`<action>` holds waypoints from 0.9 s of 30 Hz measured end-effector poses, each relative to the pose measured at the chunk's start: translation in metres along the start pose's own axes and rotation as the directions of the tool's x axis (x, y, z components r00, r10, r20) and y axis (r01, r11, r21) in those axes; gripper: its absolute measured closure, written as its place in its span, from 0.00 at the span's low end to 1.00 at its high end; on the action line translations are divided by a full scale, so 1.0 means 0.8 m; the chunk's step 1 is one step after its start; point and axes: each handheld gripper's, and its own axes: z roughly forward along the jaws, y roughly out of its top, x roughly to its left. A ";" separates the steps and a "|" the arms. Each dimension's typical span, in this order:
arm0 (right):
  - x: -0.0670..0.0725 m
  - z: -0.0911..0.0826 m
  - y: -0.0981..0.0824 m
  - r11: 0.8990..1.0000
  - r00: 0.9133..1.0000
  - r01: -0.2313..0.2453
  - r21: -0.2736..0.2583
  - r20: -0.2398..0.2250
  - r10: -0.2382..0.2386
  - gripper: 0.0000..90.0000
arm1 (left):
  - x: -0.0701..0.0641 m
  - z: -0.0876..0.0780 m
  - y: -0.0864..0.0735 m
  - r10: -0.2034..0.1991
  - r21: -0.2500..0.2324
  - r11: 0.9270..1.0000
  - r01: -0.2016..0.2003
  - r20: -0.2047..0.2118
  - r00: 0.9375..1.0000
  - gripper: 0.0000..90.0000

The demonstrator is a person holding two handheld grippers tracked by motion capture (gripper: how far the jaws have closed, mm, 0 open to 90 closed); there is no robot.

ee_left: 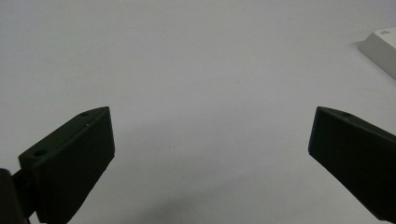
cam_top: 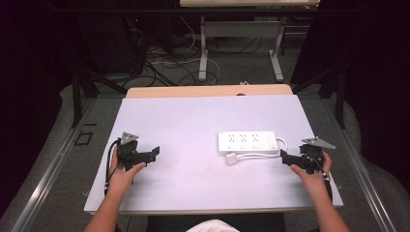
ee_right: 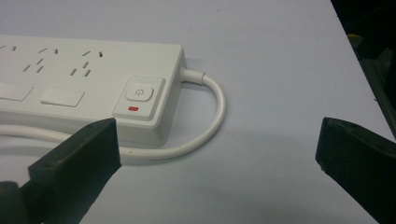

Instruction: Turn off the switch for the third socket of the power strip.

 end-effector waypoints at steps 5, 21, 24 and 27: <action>0.001 -0.001 -0.002 1.000 1.000 0.011 0.002 -0.020 -0.011 0.00 | -0.001 0.002 0.000 0.002 0.002 1.000 -0.002 0.001 1.000 0.00; 0.012 -0.003 0.002 0.997 0.997 0.076 -0.005 -0.015 -0.076 0.17 | 0.000 -0.002 -0.002 -0.012 -0.014 1.000 0.013 0.009 1.000 0.00; 0.016 -0.003 0.005 0.996 0.996 0.088 -0.002 -0.023 -0.088 0.20 | 0.000 -0.005 -0.002 -0.014 -0.017 1.000 0.015 0.012 1.000 0.00; 0.019 -0.005 0.009 0.996 0.995 0.093 -0.005 -0.021 -0.093 0.23 | -0.001 -0.006 -0.002 -0.013 -0.022 1.000 0.013 0.008 1.000 0.00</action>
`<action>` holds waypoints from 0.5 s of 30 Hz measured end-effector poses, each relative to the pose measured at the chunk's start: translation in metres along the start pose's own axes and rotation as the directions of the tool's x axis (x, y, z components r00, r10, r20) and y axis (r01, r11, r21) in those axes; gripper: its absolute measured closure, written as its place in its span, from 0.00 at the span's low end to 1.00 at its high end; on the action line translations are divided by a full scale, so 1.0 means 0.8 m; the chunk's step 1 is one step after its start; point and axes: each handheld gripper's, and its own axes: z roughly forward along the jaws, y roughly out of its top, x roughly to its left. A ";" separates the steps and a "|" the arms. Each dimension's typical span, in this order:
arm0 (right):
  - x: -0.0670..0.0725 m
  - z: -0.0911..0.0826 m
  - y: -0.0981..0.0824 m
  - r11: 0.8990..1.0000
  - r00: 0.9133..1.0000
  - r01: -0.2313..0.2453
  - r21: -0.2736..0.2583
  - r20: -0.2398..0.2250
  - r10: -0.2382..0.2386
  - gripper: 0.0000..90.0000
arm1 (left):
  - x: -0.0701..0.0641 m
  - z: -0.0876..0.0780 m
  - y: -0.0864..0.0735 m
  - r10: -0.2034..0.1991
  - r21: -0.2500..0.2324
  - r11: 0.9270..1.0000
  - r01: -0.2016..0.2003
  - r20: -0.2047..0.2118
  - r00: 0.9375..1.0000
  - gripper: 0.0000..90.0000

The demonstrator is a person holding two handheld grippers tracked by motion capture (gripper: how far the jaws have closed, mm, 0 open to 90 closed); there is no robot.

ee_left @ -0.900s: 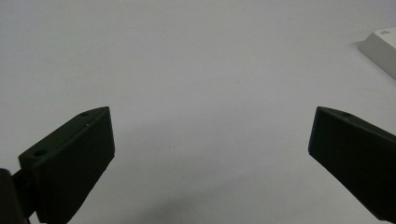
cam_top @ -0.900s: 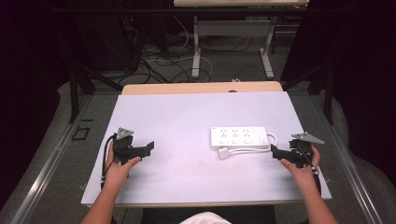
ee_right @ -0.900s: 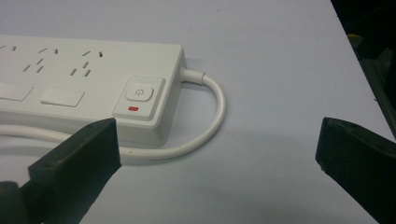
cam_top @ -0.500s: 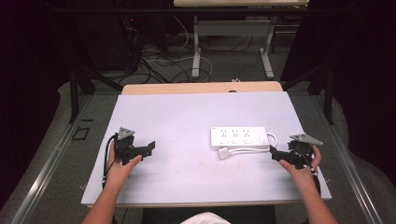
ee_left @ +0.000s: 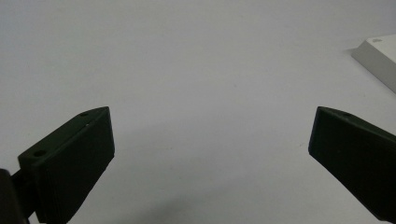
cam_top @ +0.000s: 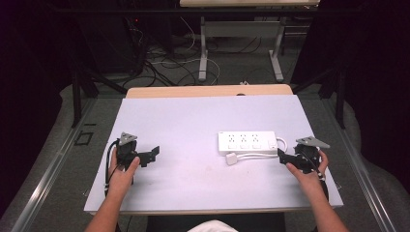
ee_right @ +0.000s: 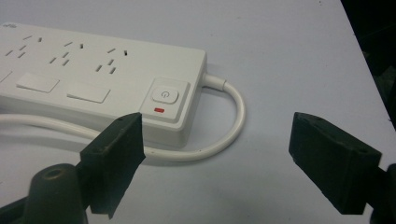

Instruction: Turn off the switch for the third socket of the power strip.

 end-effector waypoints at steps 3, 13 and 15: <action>0.004 -0.002 0.004 1.000 1.000 0.002 0.018 -0.025 -0.002 0.27 | -0.002 0.000 0.000 0.011 0.003 1.000 -0.011 -0.003 1.000 0.00; 0.018 -0.002 0.020 0.996 0.996 0.041 0.074 -0.086 -0.035 0.37 | -0.005 -0.001 0.000 0.026 0.002 1.000 -0.026 0.003 1.000 0.00; 0.019 -0.001 0.024 0.996 0.995 0.048 0.081 -0.089 -0.041 0.37 | -0.004 -0.001 0.000 0.028 0.006 1.000 -0.028 -0.002 1.000 0.00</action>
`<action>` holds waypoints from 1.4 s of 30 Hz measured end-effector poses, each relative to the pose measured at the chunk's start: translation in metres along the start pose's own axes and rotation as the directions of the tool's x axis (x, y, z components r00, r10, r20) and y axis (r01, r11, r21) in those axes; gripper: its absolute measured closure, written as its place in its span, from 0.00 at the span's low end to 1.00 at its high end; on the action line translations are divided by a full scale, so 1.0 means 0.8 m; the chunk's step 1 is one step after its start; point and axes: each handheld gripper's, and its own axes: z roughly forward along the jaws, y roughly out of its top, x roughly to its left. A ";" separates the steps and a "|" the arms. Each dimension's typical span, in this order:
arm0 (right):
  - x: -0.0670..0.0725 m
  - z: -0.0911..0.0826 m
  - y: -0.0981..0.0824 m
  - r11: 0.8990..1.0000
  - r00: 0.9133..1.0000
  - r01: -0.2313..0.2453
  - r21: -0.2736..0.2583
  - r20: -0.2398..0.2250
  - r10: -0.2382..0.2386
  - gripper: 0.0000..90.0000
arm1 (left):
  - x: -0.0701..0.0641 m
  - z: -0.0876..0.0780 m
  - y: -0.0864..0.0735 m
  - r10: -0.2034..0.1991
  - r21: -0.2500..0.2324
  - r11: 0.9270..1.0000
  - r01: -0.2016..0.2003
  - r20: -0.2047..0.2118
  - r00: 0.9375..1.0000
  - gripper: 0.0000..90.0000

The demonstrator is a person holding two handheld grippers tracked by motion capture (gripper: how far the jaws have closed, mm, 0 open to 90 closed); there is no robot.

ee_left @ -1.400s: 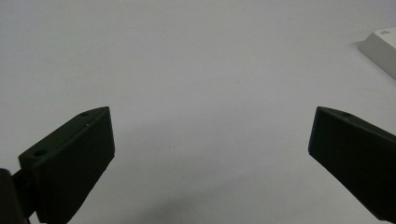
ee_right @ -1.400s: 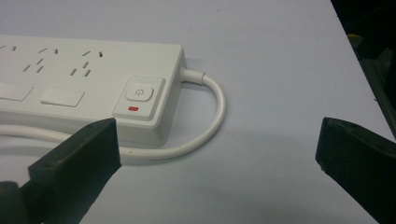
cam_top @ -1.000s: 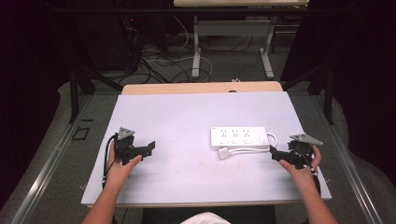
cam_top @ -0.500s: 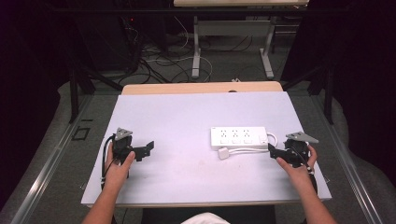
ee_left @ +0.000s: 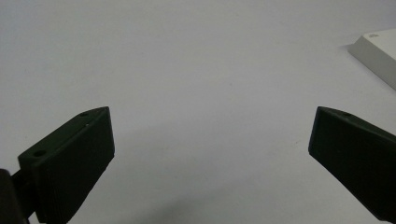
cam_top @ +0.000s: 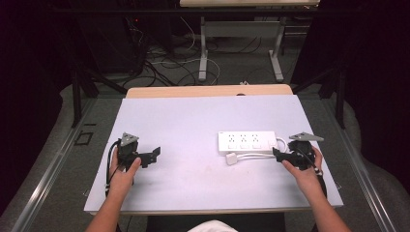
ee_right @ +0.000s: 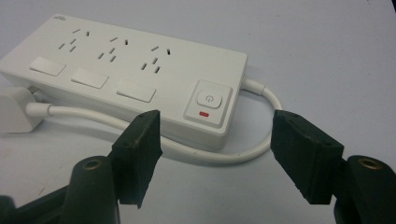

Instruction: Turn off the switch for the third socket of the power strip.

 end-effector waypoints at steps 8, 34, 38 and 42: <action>0.004 0.007 0.019 0.999 1.000 0.019 0.029 -0.017 -0.019 0.38 | 0.000 0.000 0.000 -0.002 -0.001 1.000 0.002 0.000 1.000 0.00; 0.008 0.040 0.048 0.995 0.998 0.007 0.097 -0.068 0.000 0.58 | -0.001 0.002 -0.001 0.000 0.011 1.000 0.000 0.008 1.000 0.00; 0.009 0.044 0.050 0.993 0.997 -0.002 0.116 -0.076 0.011 0.63 | -0.002 0.003 -0.001 -0.005 0.006 1.000 0.005 0.008 1.000 0.00; 0.013 0.046 0.051 0.992 0.997 -0.006 0.126 -0.081 0.016 0.65 | -0.002 0.003 -0.001 -0.004 0.006 1.000 0.004 0.008 1.000 0.00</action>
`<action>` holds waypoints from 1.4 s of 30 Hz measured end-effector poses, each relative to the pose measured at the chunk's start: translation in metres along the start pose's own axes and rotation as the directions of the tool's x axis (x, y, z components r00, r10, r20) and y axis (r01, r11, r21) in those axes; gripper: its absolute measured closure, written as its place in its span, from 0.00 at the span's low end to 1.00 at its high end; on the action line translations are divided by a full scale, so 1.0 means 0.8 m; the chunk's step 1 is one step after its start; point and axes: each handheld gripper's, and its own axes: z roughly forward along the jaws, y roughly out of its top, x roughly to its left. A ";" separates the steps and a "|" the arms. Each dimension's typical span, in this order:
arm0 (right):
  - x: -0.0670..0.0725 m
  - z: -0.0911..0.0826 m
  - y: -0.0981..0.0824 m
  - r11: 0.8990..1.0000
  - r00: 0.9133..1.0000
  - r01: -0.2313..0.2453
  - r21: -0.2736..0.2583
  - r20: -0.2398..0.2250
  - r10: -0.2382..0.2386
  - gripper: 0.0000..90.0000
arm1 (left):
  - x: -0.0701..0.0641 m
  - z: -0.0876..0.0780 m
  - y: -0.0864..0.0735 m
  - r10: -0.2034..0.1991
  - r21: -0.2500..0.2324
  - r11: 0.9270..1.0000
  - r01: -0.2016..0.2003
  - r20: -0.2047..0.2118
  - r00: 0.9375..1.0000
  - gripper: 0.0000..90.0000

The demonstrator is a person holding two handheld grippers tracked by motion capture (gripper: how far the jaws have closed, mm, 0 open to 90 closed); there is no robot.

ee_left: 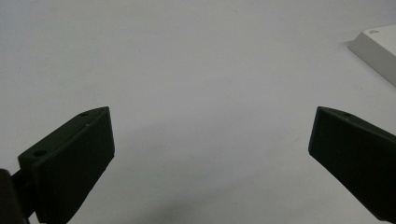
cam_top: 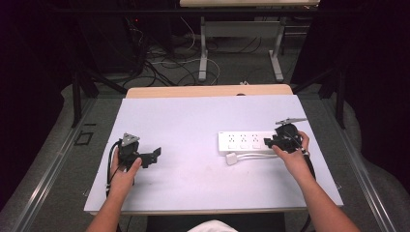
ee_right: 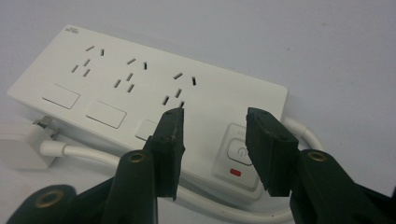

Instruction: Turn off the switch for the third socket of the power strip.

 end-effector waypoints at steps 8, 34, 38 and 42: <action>0.009 0.006 0.004 1.000 1.000 0.018 0.003 -0.024 -0.018 0.76 | 0.000 0.000 0.000 0.002 -0.001 1.000 -0.002 -0.002 1.000 0.00; 0.051 0.025 0.021 0.995 0.990 0.102 0.007 -0.102 -0.101 0.93 | 0.000 0.001 0.000 0.004 0.000 1.000 -0.004 -0.002 1.000 0.00; 0.057 0.028 0.023 0.994 0.987 0.109 0.003 -0.116 -0.108 0.94 | 0.001 0.000 0.000 0.006 0.002 1.000 -0.006 -0.003 1.000 0.00; 0.063 0.031 0.025 0.992 0.985 0.125 0.007 -0.123 -0.123 0.95 | 0.001 0.000 0.000 0.005 0.005 1.000 -0.005 0.000 1.000 0.00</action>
